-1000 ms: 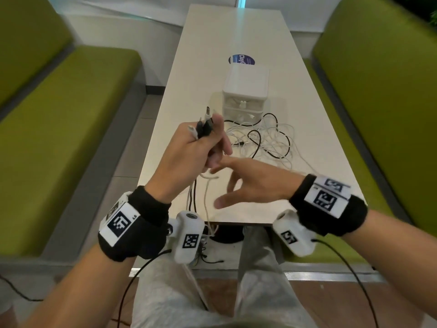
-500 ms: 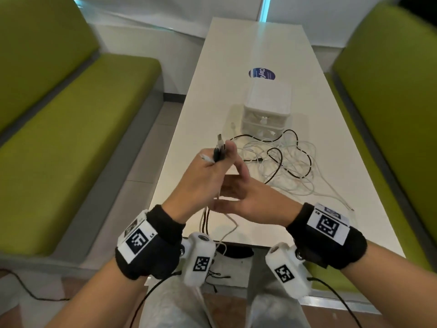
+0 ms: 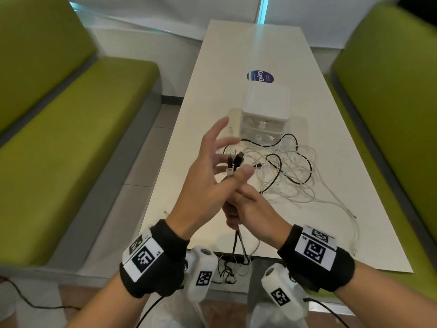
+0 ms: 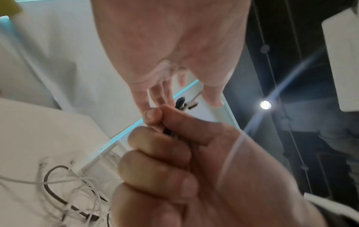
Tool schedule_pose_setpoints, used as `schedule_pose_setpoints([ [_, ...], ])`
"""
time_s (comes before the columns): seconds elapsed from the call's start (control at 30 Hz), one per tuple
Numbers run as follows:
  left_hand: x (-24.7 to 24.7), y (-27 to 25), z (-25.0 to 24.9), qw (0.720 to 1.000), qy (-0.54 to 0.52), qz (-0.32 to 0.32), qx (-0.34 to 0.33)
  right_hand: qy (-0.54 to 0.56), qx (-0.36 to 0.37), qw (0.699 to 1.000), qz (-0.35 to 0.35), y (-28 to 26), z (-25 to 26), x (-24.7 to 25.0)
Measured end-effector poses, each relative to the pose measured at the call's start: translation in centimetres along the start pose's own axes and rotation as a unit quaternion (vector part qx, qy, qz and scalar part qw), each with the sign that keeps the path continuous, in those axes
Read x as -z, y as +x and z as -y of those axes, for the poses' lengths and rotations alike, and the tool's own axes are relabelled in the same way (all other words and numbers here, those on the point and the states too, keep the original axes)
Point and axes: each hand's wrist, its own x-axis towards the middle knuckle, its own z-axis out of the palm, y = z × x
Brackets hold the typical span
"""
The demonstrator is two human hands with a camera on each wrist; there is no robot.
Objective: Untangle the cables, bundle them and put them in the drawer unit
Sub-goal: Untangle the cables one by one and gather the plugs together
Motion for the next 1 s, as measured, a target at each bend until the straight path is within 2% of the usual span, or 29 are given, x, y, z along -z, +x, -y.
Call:
schedule_pose_setpoints([
  [0.13,-0.3,-0.1,0.5,0.992,0.017,0.0,-0.121,-0.033,-0.009,0.999,-0.01,-0.4,0.6,0.3],
  [0.23,-0.2,-0.3,1.1,0.988,-0.024,-0.005,-0.151,0.007,-0.025,1.0,-0.012,-0.5,0.5,0.6],
  [0.4,-0.3,0.2,1.3,0.992,0.007,-0.059,-0.112,0.02,-0.043,0.999,-0.02,-1.0,0.2,0.6],
  [0.5,-0.8,0.5,0.7,0.996,-0.058,-0.061,-0.031,0.0,-0.021,1.0,-0.016,-1.0,-0.2,0.6],
  [0.57,-1.1,0.7,0.7,0.997,-0.065,-0.05,0.005,-0.032,-0.003,0.999,-0.013,-1.0,-0.2,0.6],
  [0.83,-1.8,0.8,0.8,0.995,-0.086,-0.029,0.04,-0.009,0.017,1.0,-0.022,-1.0,0.0,1.0],
  [1.0,-2.3,0.6,0.5,0.992,-0.119,-0.012,0.034,0.025,-0.005,0.999,-0.035,-0.8,0.1,1.2],
])
